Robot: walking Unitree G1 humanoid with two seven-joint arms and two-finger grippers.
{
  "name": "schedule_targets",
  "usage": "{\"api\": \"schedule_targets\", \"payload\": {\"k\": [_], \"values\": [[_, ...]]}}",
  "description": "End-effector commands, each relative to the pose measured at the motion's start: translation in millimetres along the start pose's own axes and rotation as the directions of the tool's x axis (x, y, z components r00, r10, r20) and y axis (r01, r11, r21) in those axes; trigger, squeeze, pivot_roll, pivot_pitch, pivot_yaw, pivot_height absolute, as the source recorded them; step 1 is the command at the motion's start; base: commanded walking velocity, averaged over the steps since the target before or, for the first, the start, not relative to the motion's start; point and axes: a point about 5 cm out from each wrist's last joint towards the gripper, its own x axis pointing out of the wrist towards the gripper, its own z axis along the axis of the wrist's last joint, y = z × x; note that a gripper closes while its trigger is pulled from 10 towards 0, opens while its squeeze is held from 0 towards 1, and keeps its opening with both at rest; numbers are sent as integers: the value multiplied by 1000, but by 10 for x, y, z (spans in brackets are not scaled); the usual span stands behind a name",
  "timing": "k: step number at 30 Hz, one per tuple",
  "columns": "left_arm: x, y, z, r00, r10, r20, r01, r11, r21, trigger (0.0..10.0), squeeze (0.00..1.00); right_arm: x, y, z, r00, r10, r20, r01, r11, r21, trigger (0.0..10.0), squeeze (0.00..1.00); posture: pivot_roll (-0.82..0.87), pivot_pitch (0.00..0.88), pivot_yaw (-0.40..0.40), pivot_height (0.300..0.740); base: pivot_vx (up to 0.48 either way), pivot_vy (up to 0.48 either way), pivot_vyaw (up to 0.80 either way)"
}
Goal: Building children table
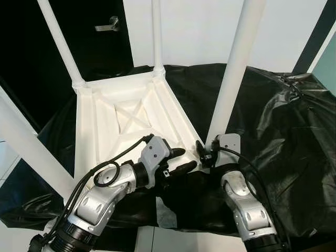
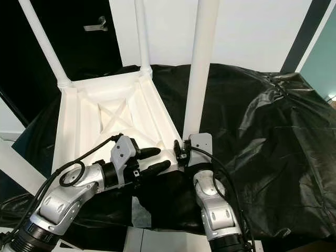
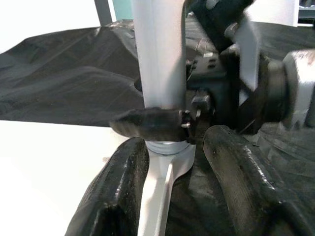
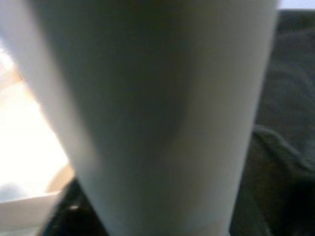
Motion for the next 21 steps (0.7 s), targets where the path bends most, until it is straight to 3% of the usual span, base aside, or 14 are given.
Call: {"api": "schedule_targets", "payload": {"k": [1,2,3,5,6,10,11,13,20,21], "values": [[-10,-49,-9,998,-67,-17,68,998,7,10000,0,-46,-87,46,997,65,39,-66,998,11,10000,1000,13,0,-3,740,0,0,0],[-14,-49,-9,998,-68,-17,68,998,7,10000,0,-57,-116,53,996,83,44,-83,997,9,10000,1000,13,0,-3,740,0,0,0],[-16,-46,-7,998,-67,-17,68,998,7,10000,0,-71,-161,63,990,131,46,-131,991,2,10000,0,12,0,1,740,0,0,0],[-16,-43,-6,998,-67,-17,67,998,7,10000,0,-80,-188,71,985,164,47,-164,987,-3,10000,0,12,0,1,740,0,0,0],[-13,-36,-1,998,-68,-17,68,998,7,10000,0,-78,-265,96,964,261,49,-259,965,-38,10000,0,6,0,5,740,0,0,0],[-8,-27,5,997,-70,-16,70,998,9,10000,0,-14,-321,118,925,379,28,-375,922,-95,10000,0,3,0,7,740,0,0,0],[-8,-27,5,997,-70,-16,70,998,9,10000,0,-14,-321,118,925,379,28,-375,922,-95,10000,0,3,0,7,740,0,0,0],[-6,-25,11,997,-70,-14,70,997,10,10000,0,66,-282,115,880,475,-5,-473,874,-109,10000,0,5,0,9,740,0,0,0],[-34,-12,15,998,-57,-11,57,998,11,10000,0,192,-183,77,812,581,-51,-583,802,-130,10000,0,23,0,0,740,0,0,0],[-44,-6,4,999,-49,-14,49,999,7,10000,0,217,-171,60,809,585,-54,-587,800,-126,4980,0,31,0,-5,740,0,0,0]]}}
